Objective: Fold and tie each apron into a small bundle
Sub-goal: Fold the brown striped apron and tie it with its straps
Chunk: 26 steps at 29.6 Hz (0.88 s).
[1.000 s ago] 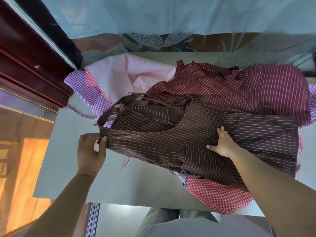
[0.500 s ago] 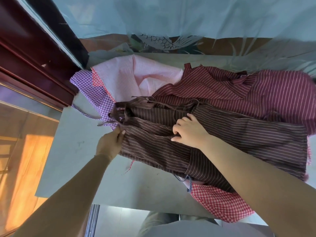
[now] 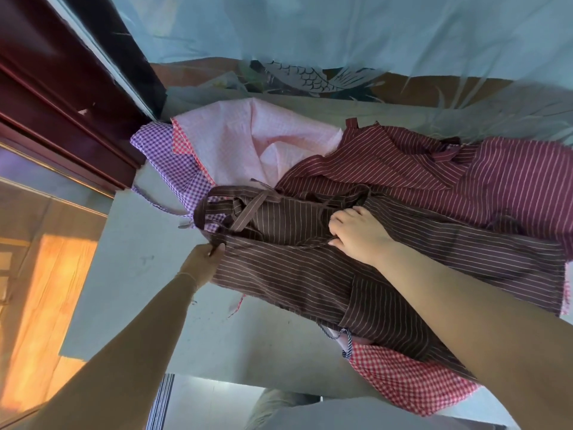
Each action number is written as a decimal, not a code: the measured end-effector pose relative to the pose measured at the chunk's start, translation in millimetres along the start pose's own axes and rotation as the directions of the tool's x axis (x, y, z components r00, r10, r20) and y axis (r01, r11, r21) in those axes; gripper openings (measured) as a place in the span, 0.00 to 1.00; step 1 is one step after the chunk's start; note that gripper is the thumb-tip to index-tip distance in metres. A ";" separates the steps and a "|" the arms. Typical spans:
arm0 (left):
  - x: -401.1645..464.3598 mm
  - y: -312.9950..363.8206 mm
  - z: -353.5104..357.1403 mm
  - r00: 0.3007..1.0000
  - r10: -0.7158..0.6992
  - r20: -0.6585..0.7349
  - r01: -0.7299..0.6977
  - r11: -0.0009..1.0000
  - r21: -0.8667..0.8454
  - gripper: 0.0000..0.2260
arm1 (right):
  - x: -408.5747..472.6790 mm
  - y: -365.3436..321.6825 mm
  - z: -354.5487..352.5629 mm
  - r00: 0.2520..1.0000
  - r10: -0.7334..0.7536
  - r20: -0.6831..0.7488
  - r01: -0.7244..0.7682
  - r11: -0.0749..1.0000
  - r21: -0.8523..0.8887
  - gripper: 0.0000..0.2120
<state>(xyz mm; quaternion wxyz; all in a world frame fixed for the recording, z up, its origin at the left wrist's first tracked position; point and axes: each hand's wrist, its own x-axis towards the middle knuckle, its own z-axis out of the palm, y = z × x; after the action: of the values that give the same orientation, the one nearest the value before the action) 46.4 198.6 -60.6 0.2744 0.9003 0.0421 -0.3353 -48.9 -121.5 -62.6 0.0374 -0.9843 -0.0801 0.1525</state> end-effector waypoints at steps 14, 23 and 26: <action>-8.3 -8.9 -33.2 0.787 -0.205 0.581 0.225 0.973 0.039 0.22 | 4.9 4.5 -24.8 0.979 -0.117 0.164 0.112 0.993 0.044 0.23; -27.8 9.4 -34.5 0.960 0.121 0.253 -0.065 0.973 -0.221 0.13 | 15.3 -3.6 -27.3 0.968 -0.005 0.253 -0.058 0.969 0.240 0.15; -25.2 16.1 -25.3 0.954 0.147 -0.263 -0.180 0.978 -0.107 0.10 | 13.1 -11.0 -12.8 0.991 0.032 -0.129 -0.022 0.997 0.073 0.12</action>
<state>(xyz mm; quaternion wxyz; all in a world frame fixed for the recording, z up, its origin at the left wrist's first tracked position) 45.8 200.9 -21.5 0.3515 0.9163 0.0238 -0.1903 -34.3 -109.1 -53.1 0.0755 -0.9912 -0.0587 0.0915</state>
